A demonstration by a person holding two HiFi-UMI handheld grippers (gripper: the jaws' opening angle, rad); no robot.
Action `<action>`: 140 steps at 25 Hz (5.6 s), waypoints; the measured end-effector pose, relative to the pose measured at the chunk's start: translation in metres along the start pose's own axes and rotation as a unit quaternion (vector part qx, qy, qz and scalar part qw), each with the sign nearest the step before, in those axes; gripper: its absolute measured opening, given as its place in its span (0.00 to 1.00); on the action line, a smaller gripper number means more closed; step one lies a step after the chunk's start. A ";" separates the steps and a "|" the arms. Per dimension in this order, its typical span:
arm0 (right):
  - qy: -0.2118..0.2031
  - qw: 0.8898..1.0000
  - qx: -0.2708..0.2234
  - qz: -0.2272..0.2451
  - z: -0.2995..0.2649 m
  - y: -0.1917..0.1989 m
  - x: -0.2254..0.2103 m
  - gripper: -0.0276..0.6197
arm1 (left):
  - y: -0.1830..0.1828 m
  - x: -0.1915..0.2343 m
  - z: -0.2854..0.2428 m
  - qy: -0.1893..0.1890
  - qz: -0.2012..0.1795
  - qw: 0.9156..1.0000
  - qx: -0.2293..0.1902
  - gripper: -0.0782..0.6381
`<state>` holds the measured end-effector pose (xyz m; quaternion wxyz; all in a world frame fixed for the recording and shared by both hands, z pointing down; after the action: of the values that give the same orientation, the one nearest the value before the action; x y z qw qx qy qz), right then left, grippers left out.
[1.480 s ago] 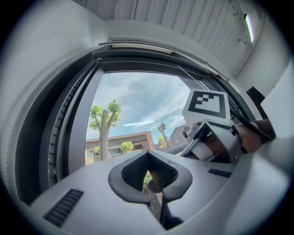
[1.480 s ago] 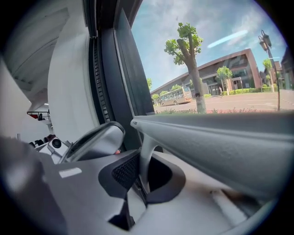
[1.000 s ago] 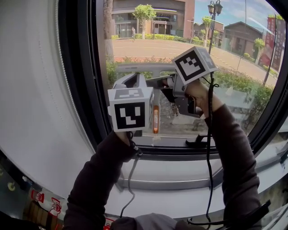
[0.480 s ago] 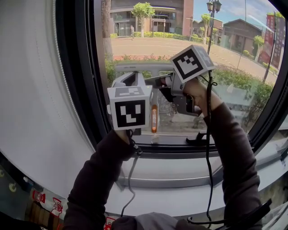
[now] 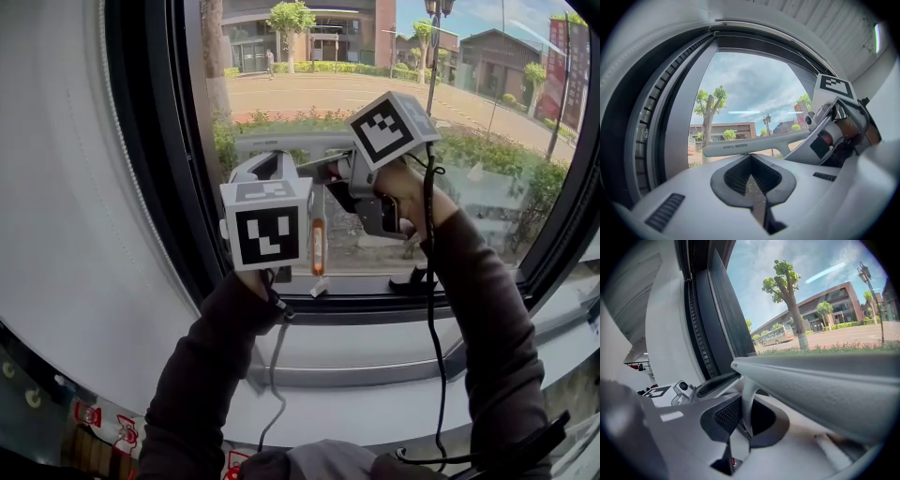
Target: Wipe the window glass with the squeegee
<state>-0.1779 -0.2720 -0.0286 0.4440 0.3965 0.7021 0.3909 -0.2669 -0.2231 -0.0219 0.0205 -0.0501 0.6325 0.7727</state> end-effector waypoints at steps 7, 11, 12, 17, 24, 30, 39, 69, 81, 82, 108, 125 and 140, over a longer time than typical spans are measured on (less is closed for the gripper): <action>0.000 1.000 0.011 -0.013 -0.003 0.006 -0.009 0.09 | 0.008 -0.002 -0.004 -0.001 0.003 1.000 0.016 0.11; -0.002 1.000 0.013 -0.021 -0.007 0.017 -0.012 0.09 | 0.019 -0.004 -0.002 0.005 0.003 1.000 0.027 0.11; -0.003 1.000 0.013 -0.022 -0.008 0.020 -0.012 0.09 | 0.021 -0.003 -0.001 0.004 0.003 1.000 0.028 0.11; 0.000 0.999 0.017 -0.029 -0.013 0.027 -0.013 0.09 | 0.029 -0.001 0.002 0.002 0.002 0.999 0.037 0.11; -0.002 0.999 0.017 -0.036 -0.028 0.054 -0.011 0.09 | 0.053 0.004 0.017 -0.001 -0.005 0.999 0.045 0.11; 0.000 0.999 0.021 -0.045 -0.031 0.059 -0.014 0.09 | 0.060 0.004 0.016 0.005 -0.001 0.998 0.057 0.11; -0.002 0.998 0.024 -0.058 -0.034 0.065 -0.022 0.09 | 0.068 0.004 0.012 0.007 0.012 0.998 0.068 0.11; -0.042 0.992 0.023 -0.116 -0.037 0.082 -0.025 0.09 | 0.081 0.004 0.015 -0.001 0.012 0.997 0.073 0.11; -0.036 0.991 0.045 -0.118 -0.047 0.103 -0.026 0.09 | 0.104 0.005 0.026 -0.002 0.023 0.995 0.098 0.11; -0.038 0.991 0.046 -0.117 -0.048 0.107 -0.025 0.09 | 0.107 0.005 0.029 -0.003 0.023 0.995 0.099 0.11; -0.031 0.989 0.070 -0.130 -0.055 0.140 -0.047 0.09 | 0.146 -0.007 0.027 -0.008 0.036 0.990 0.139 0.11; -0.025 0.986 0.080 -0.146 -0.071 0.179 -0.055 0.09 | 0.185 -0.005 0.038 -0.011 0.050 0.983 0.173 0.11; -0.035 0.980 0.087 -0.175 -0.081 0.206 -0.063 0.09 | 0.210 -0.006 0.043 -0.009 0.052 0.978 0.204 0.11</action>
<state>-0.1921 -0.2666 0.2005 0.4938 0.3179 0.7761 0.2299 -0.2831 -0.2224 0.1922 -0.0040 -0.0050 0.7783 0.6278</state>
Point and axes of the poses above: the fingertips, and each gripper's own axes: z backward along the fingers, x to its left, y out of its underside, the point moved 7 cm from there along z, backward along the fingers, and after that the axes turned 6 degrees about -x, right-handed, at the moved point
